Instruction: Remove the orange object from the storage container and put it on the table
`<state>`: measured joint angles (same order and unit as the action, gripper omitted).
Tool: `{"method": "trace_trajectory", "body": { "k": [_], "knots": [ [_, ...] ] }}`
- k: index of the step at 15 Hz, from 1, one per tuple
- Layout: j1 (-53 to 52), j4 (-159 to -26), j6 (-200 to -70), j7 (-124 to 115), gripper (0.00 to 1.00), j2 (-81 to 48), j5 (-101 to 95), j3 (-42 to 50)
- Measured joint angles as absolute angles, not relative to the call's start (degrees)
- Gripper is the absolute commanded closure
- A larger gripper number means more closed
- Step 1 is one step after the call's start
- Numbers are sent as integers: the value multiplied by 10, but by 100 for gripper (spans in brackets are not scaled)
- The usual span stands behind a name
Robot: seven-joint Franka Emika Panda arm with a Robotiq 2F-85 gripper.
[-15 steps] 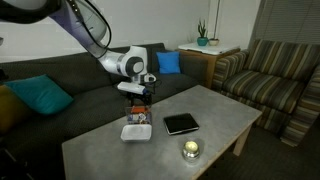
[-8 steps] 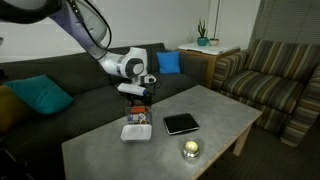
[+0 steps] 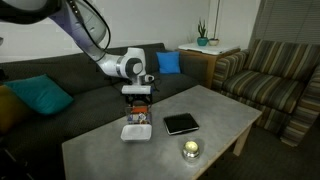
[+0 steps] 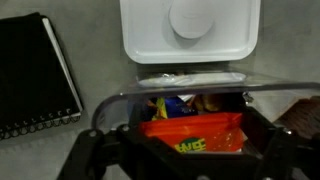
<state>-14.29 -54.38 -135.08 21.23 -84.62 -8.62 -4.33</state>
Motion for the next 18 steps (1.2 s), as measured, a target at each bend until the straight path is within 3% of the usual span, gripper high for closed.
{"method": "trace_trajectory", "body": {
  "k": [10,18],
  "knots": [
    [-144,-569,-1428,435,0,-846,-172,-51],
    [-158,-569,-1429,457,0,-846,-195,-28]
  ]
}}
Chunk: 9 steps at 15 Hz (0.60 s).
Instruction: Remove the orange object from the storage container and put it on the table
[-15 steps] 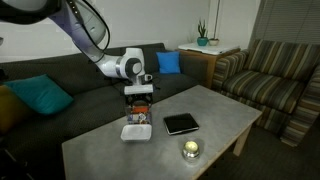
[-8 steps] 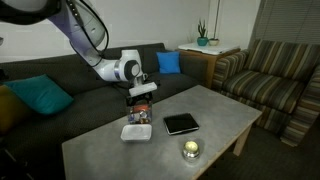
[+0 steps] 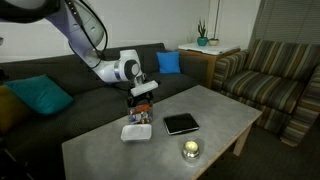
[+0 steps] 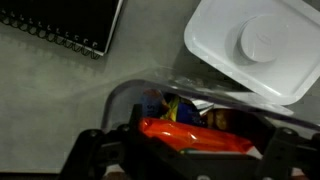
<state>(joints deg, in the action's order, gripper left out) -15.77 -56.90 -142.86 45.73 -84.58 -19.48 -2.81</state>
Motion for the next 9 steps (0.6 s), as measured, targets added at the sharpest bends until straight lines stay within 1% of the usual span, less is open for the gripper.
{"method": "trace_trajectory", "body": {
  "k": [5,9],
  "knots": [
    [-167,-561,-1432,452,0,-845,-199,-15],
    [-165,-560,-1468,452,0,-844,-199,-16]
  ]
}}
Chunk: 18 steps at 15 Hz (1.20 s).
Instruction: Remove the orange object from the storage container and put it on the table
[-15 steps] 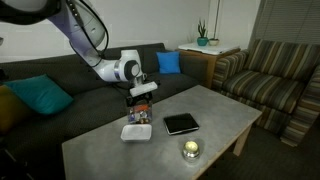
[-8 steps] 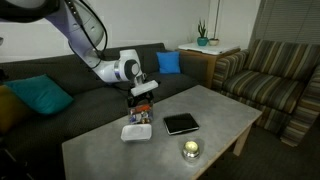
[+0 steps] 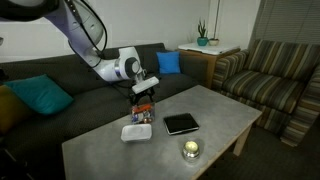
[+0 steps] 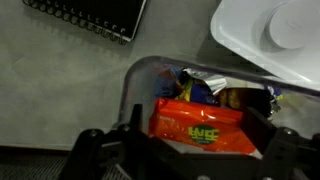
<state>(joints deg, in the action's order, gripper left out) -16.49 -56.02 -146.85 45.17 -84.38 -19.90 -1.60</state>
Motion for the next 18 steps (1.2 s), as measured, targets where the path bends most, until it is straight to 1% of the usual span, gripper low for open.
{"method": "trace_trajectory", "body": {
  "k": [5,10,18],
  "knots": [
    [-143,-565,-1514,462,0,-845,-195,-47],
    [-113,-572,-1516,503,0,-845,-173,-99],
    [-111,-584,-1496,511,0,-846,-162,-103]
  ]
}}
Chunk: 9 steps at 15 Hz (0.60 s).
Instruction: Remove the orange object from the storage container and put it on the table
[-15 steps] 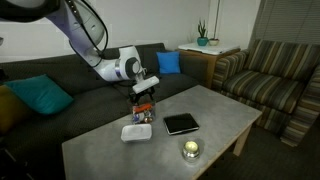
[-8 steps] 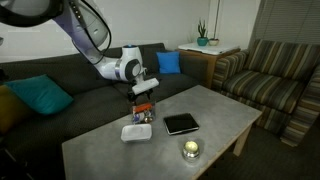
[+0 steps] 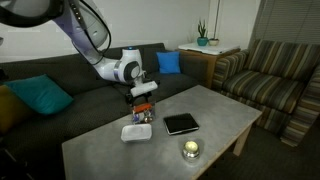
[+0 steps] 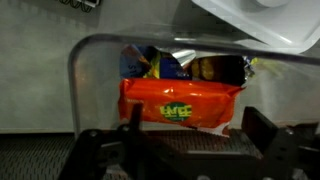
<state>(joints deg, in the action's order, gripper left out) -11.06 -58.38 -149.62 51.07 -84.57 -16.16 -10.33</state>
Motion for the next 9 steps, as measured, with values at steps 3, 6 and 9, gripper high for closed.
{"method": "trace_trajectory", "body": {
  "k": [3,6,9],
  "knots": [
    [-114,-584,-1491,510,0,-845,-162,-101],
    [-134,-581,-1461,488,0,-842,-165,-75],
    [-163,-575,-1419,452,6,-837,-173,-42]
  ]
}}
